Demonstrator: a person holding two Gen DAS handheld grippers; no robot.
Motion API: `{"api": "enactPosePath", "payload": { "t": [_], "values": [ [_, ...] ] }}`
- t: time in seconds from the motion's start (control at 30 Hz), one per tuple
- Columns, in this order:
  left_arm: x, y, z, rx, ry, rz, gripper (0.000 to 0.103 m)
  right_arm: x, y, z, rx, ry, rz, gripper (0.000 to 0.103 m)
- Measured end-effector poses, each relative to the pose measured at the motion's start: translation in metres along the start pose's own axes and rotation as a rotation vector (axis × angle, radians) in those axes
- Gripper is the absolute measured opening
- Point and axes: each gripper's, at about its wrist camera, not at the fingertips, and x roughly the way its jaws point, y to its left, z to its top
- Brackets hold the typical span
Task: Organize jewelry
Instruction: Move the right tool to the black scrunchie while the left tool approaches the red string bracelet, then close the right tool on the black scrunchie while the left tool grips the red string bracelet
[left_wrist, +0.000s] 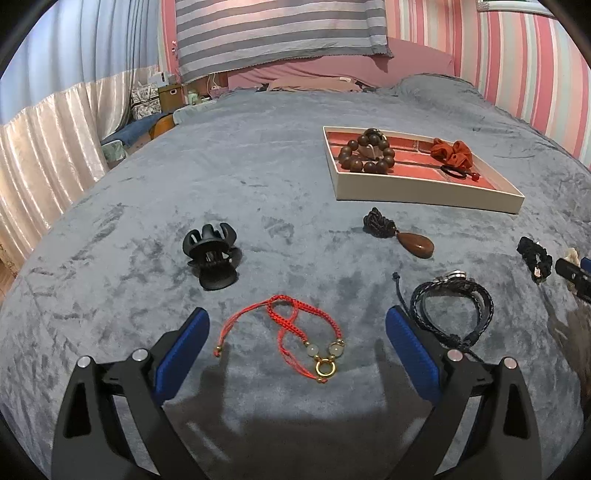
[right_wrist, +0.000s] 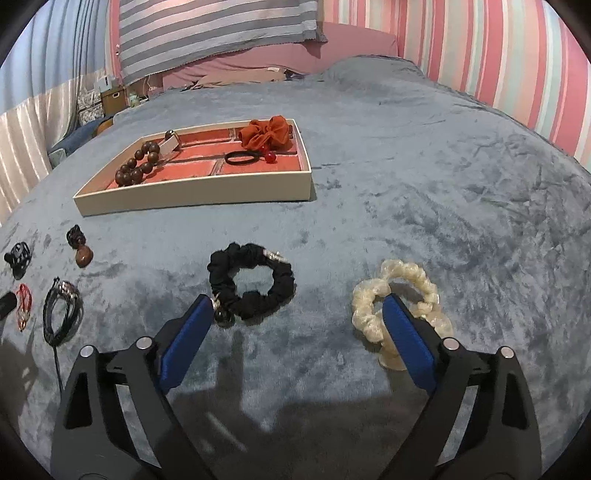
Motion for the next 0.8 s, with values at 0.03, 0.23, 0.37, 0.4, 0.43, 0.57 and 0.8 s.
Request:
{"api": "enactPosePath", "payload": {
  "t": [0.03, 0.23, 0.37, 0.4, 0.43, 0.57, 0.8],
  "values": [
    [0.002, -0.001, -0.001, 0.004, 0.003, 0.002, 0.094, 0.001, 0.001, 0.002, -0.004, -0.005, -0.008, 0.089],
    [0.014, -0.004, -0.002, 0.016, 0.029, 0.001, 0.093, 0.019, 0.013, 0.011, -0.046, -0.002, -0.030, 0.082],
    [0.020, 0.000, -0.003, -0.003, 0.054, -0.020, 0.085, 0.033, 0.021, 0.013, -0.072, 0.026, -0.034, 0.078],
    [0.022, 0.001, -0.003, -0.009, 0.063, -0.024, 0.084, 0.035, 0.021, 0.013, -0.072, 0.031, -0.035, 0.076],
    [0.024, 0.002, -0.003, -0.012, 0.071, -0.027, 0.083, 0.037, 0.021, 0.013, -0.071, 0.035, -0.035, 0.075],
    [0.031, 0.004, -0.004, -0.022, 0.106, -0.043, 0.074, 0.044, 0.019, 0.011, -0.063, 0.055, -0.020, 0.075],
    [0.033, 0.002, -0.003, -0.008, 0.108, -0.056, 0.057, 0.049, 0.017, 0.010, -0.054, 0.079, 0.026, 0.050]
  ]
}}
